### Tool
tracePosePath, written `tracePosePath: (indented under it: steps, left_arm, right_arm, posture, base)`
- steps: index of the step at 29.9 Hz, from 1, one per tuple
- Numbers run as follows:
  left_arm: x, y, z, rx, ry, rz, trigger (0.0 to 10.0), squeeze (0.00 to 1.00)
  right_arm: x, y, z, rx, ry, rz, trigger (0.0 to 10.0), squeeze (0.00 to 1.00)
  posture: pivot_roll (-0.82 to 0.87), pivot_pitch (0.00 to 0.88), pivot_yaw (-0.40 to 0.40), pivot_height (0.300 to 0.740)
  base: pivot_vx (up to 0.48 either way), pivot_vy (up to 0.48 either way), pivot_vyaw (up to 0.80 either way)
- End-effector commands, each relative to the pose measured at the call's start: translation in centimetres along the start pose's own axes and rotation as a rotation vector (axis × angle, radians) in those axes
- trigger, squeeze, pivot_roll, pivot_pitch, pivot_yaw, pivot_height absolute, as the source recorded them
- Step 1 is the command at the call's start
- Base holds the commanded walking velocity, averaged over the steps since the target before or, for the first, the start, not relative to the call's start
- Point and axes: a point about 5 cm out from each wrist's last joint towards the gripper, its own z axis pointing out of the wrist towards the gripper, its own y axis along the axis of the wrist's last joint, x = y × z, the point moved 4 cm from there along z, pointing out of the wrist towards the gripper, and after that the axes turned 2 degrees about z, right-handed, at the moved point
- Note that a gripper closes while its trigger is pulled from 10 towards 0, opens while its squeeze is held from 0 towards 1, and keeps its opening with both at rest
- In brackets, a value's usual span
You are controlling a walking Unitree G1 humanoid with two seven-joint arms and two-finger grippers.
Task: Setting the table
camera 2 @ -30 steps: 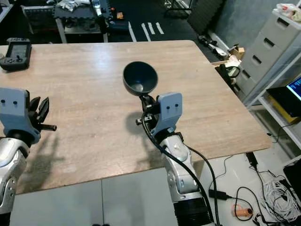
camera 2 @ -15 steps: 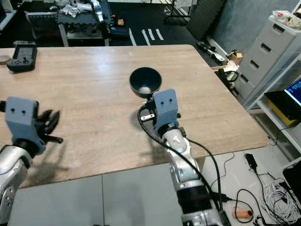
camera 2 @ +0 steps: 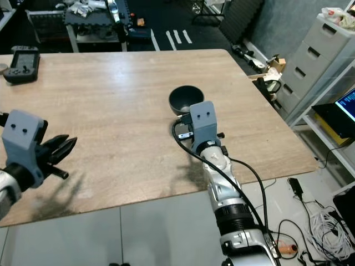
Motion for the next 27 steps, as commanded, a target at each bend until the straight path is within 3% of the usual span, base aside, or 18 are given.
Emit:
tracePosePath:
  steps: [1,7,15,21,23,27]
  left_arm:
    - [-0.3,0.6,-0.7,-0.008,-0.042,0.008,10.0,0.00]
    - [-0.9,2.3,-0.6,-0.075,-0.113,0.052,10.0,0.00]
    - [-4.0,4.7,-0.7,-0.151,-0.353,0.092,10.0,0.00]
    - [-4.1,5.3,-0.3,-0.166,-0.363,0.098,10.0,0.00]
    - [-4.0,5.4,-0.2,-0.173,-0.358,0.096,10.0,0.00]
    - [-3.8,5.5,-0.1,-0.176,-0.343,0.098,10.0,0.00]
  right_arm:
    - [-0.9,0.1,0.3,0.000,-0.039,0.023,10.0,0.00]
    - [-1.4,0.4,0.9,-0.001,-0.051,0.063,10.0,0.00]
    - [-2.0,-0.5,0.8,0.037,-0.057,0.102,10.0,0.00]
    - [-2.1,-0.9,0.7,0.052,-0.061,0.132,10.0,0.00]
    - [-2.0,-1.1,0.7,0.058,-0.057,0.210,10.0,0.00]
    - [-1.6,-1.0,0.5,0.036,-0.044,0.204,10.0,0.00]
  posture:
    - [0.13,0.111,0.025,0.740]
    - [0.14,0.120,0.022,0.740]
    - [0.13,0.135,0.038,0.740]
    - [0.13,0.139,0.044,0.740]
    - [0.13,0.144,0.043,0.740]
    - [0.13,0.145,0.042,0.740]
  base:
    - [0.000,0.000,0.00]
    - [0.000,0.000,0.00]
    - [0.000,0.000,0.00]
    - [0.000,0.000,0.00]
    - [0.000,0.000,0.00]
    - [0.000,0.000,0.00]
